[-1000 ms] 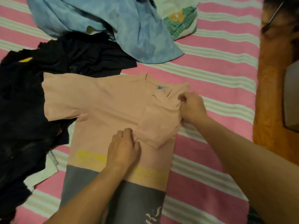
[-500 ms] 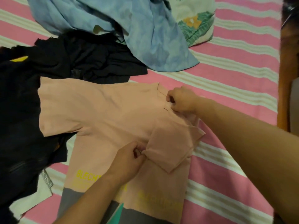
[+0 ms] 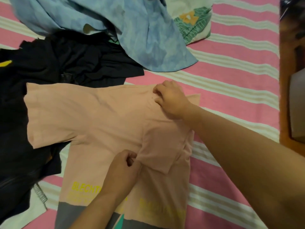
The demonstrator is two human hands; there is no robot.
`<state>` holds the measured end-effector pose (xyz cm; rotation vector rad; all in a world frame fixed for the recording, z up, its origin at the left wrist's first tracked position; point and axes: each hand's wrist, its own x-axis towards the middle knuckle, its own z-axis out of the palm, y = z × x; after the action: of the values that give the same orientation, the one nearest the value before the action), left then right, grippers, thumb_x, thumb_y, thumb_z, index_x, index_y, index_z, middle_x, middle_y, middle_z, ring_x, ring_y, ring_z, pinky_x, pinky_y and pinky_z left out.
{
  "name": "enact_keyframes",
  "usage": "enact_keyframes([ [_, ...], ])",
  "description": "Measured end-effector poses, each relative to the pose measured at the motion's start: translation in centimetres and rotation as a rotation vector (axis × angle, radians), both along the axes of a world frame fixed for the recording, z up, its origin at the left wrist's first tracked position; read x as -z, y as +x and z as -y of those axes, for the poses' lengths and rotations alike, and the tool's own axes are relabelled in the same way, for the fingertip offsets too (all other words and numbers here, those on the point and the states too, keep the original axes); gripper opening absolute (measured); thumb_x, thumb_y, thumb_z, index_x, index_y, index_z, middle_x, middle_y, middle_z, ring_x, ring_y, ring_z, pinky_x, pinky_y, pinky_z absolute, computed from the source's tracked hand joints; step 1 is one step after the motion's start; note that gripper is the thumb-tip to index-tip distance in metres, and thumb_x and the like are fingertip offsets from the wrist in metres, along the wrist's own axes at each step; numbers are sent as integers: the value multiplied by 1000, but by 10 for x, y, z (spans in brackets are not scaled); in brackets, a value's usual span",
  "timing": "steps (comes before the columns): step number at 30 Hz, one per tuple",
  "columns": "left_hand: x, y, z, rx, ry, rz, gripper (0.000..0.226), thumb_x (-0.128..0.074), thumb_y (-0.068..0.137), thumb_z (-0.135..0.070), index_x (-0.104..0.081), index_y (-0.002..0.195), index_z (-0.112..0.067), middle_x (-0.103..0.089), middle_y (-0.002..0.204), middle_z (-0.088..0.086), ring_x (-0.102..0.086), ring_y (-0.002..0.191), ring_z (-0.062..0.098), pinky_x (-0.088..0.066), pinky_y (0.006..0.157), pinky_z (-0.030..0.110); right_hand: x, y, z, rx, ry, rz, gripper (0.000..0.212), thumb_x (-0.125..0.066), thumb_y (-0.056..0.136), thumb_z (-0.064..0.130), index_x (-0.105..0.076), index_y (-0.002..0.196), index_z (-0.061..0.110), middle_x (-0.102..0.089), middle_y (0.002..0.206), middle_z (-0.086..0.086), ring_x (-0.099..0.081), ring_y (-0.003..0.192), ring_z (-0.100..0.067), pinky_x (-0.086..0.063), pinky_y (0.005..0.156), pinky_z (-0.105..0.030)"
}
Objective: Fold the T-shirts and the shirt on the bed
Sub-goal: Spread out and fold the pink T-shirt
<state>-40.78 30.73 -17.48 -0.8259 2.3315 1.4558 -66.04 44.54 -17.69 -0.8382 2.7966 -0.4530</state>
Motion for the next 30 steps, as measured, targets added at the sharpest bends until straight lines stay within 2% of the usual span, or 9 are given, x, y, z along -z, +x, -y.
enact_keyframes([
  [3,-2,-16,-1,-25,32,98,31,-60,96,-32,-63,72,-13,-63,63,-2,-55,61,16,-41,61,37,1,-7,-44,173,25,-43,31,-54,97,39,-63,120,21,-57,118,-8,-45,111,-31,-37,95,-42],
  [8,-9,-21,0,59,60,126,43,-64,98,-32,-54,59,-15,-55,50,0,-44,47,12,-35,53,30,-10,-24,-114,252,125,224,25,-62,90,47,-67,106,28,-49,116,-2,-40,117,-27,-34,98,-37],
  [10,-11,-20,-2,58,90,106,41,-63,99,-29,-55,60,-15,-52,51,0,-42,48,12,-34,52,29,-13,-26,-114,268,70,232,17,-65,90,39,-71,96,25,-50,110,-3,-42,110,-24,-35,95,-34],
  [15,-1,-22,-5,-94,246,104,39,-60,101,-22,-61,63,-15,-52,55,1,-41,52,14,-33,60,32,-21,-33,-121,469,51,189,12,-71,86,12,-75,75,13,-68,82,-6,-64,91,-27,-57,83,-40],
  [19,3,-24,-9,-92,248,130,39,-66,88,-46,-65,61,-18,-54,55,-5,-44,56,13,-35,61,32,-19,-27,-124,531,25,132,22,-59,82,0,-69,70,16,-66,81,-3,-61,97,-37,-57,82,-41],
  [22,6,-16,-7,7,169,131,33,-73,78,-54,-72,69,-22,-63,73,3,-51,61,11,-39,58,27,-16,-22,-116,404,42,141,21,-54,95,12,-70,86,22,-61,106,-7,-48,113,-36,-43,97,-39],
  [24,9,-12,-6,77,103,132,22,-75,82,-44,-71,68,-29,-61,88,13,-53,65,11,-39,58,22,-19,-23,-114,356,120,176,26,-44,104,22,-69,104,15,-52,121,-12,-40,120,-36,-34,104,-42],
  [27,18,-13,-3,52,72,125,41,-71,88,-26,-55,51,-30,-54,83,14,-50,64,16,-35,57,30,-26,-32,-117,285,237,214,40,-32,108,33,-65,111,11,-47,130,-14,-36,122,-35,-32,107,-44],
  [30,19,-16,-3,34,66,148,43,-70,84,-19,-50,47,-26,-52,75,15,-48,66,23,-33,58,36,-24,-32,-118,245,303,183,41,-36,106,40,-64,122,17,-45,134,-10,-35,122,-34,-38,105,-49],
])
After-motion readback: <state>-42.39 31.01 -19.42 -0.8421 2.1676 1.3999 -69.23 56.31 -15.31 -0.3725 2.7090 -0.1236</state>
